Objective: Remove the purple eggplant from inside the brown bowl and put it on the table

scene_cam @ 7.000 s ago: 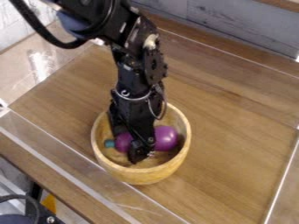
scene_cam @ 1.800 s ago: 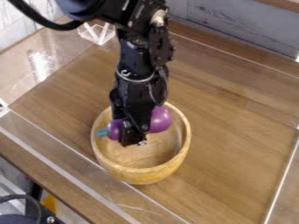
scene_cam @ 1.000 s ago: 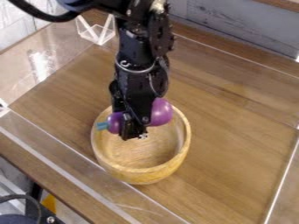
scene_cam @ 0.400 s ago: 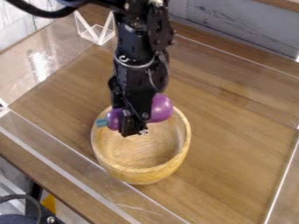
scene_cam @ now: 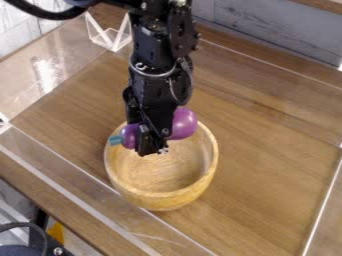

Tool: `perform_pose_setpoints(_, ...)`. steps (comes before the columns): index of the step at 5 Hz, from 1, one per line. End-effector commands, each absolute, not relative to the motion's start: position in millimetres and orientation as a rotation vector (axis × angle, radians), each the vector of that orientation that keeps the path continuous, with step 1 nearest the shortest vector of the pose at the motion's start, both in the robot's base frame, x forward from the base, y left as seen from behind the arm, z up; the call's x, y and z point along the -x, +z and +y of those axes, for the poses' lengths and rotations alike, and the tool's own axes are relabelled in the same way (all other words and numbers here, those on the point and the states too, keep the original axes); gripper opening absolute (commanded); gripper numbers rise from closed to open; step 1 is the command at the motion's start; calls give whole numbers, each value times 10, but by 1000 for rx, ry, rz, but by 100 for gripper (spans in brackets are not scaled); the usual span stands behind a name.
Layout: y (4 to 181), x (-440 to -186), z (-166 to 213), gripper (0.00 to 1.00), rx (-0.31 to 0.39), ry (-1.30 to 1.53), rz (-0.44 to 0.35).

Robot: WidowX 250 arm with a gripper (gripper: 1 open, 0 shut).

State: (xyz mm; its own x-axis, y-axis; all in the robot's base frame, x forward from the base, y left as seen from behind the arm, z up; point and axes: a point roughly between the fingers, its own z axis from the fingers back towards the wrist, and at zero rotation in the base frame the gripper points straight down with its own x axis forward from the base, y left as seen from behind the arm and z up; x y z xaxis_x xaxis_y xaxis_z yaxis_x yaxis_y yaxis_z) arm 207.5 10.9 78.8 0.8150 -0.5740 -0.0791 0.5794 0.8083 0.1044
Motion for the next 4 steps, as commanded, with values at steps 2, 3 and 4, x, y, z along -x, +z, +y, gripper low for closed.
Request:
perform_pose_setpoints(2,961,-2181,131,0,-149,-599,-27)
perform_pose_setpoints(3,972,-2180,136,0,-149,-595,-29)
perform_pose_setpoints(4,984,-2183,146,0,-150,-589,-31)
